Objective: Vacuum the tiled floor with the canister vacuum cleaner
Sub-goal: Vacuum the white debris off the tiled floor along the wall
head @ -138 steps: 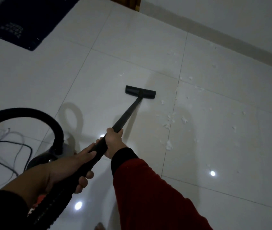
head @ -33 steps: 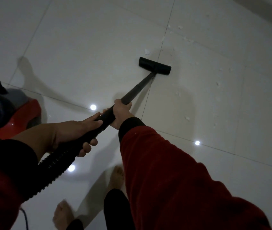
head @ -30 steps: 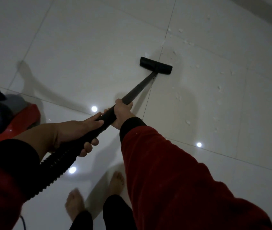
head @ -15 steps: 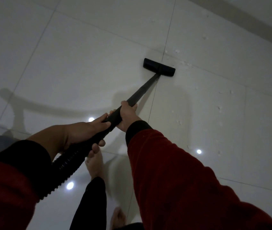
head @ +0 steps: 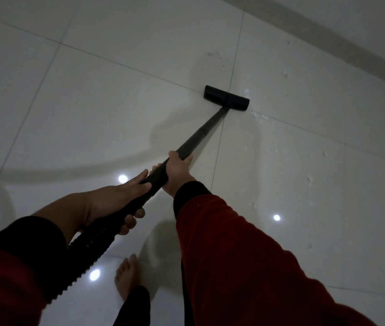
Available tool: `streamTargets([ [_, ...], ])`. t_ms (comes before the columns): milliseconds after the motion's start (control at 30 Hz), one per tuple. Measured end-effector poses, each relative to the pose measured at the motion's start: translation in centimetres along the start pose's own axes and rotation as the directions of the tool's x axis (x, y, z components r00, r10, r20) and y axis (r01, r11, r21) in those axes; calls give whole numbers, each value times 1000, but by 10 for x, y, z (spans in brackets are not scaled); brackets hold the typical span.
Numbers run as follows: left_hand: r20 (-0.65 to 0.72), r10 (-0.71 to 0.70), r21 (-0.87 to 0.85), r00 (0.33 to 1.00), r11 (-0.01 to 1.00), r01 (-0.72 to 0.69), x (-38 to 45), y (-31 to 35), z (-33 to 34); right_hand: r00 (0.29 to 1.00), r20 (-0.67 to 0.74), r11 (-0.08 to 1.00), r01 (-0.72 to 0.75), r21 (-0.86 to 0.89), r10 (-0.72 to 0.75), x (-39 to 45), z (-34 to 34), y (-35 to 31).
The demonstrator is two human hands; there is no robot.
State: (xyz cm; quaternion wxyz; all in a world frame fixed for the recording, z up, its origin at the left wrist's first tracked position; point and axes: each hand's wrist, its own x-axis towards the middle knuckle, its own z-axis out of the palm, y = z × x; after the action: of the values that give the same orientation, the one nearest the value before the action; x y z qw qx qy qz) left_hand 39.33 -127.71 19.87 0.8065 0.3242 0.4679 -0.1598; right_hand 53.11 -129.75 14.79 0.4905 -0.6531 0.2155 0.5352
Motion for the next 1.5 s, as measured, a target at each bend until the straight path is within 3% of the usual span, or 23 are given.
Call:
streamTargets([
  [467, -61, 10, -128, 998, 992, -18, 65, 149, -5, 997, 77, 995, 29, -96, -21, 81, 61, -145],
  [833, -74, 30, -92, 997, 995, -37, 104, 262, 1, 998, 70, 995, 13, -102, -5, 131, 88, -250],
  [1500, -17, 19, -138, 1000, 990, -21, 135, 455, -117, 999, 33, 999, 32, -12, -32, 196, 253, -380],
])
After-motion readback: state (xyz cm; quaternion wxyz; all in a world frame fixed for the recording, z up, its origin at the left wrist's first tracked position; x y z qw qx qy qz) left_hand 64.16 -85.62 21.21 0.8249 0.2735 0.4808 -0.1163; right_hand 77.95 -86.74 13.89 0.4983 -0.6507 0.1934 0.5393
